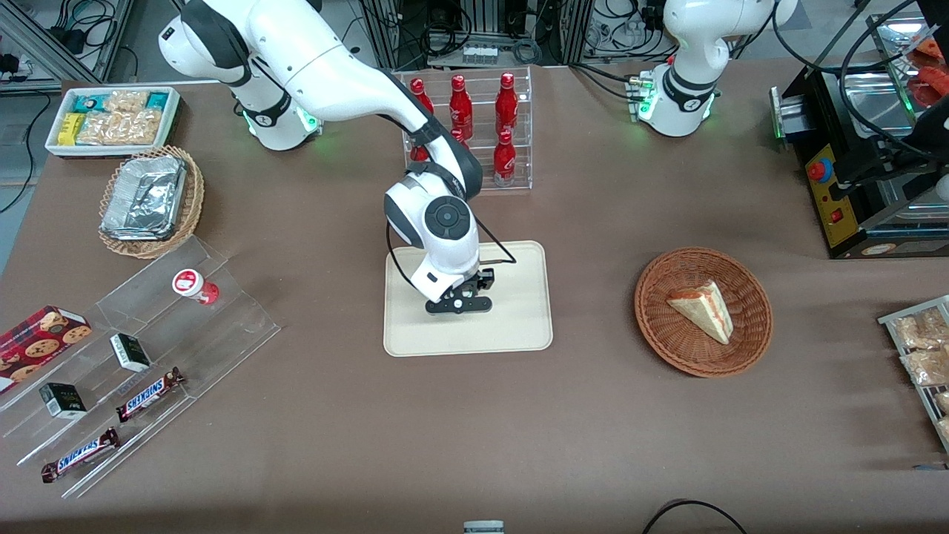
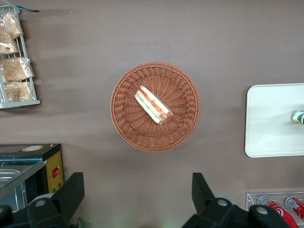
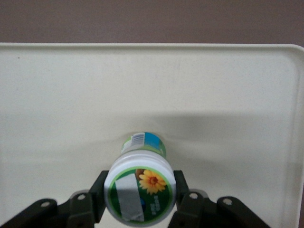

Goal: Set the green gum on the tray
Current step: 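Lower the gum tub onto the tray and open the right gripper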

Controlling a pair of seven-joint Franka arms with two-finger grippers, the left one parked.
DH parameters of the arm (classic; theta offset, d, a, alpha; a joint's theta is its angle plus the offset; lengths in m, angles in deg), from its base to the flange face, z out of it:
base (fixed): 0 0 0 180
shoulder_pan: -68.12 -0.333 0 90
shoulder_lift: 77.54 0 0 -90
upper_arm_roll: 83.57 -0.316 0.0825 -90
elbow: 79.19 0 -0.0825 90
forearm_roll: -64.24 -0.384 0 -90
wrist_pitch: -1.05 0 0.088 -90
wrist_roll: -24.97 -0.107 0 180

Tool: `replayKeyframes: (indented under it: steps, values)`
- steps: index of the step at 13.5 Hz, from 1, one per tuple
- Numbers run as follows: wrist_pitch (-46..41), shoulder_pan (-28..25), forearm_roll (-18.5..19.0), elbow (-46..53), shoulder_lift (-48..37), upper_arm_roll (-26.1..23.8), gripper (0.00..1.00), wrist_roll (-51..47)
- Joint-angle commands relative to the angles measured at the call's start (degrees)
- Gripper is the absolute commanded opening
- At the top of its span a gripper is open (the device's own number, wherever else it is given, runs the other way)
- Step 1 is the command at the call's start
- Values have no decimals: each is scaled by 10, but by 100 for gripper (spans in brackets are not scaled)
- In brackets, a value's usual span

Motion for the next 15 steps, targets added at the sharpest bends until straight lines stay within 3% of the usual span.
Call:
replayKeyframes:
  steps: [1,2,3,13,15]
  values:
    - [7,-2,3,18,18,4,44,2]
    - [10,-2,3,18,20,4,94,2]
    - [15,-3,11,18,21,4,100,2]
    - [8,-3,21,15,1,3,100,3]
    - [-28,-2,21,12,-22,3,100,12]
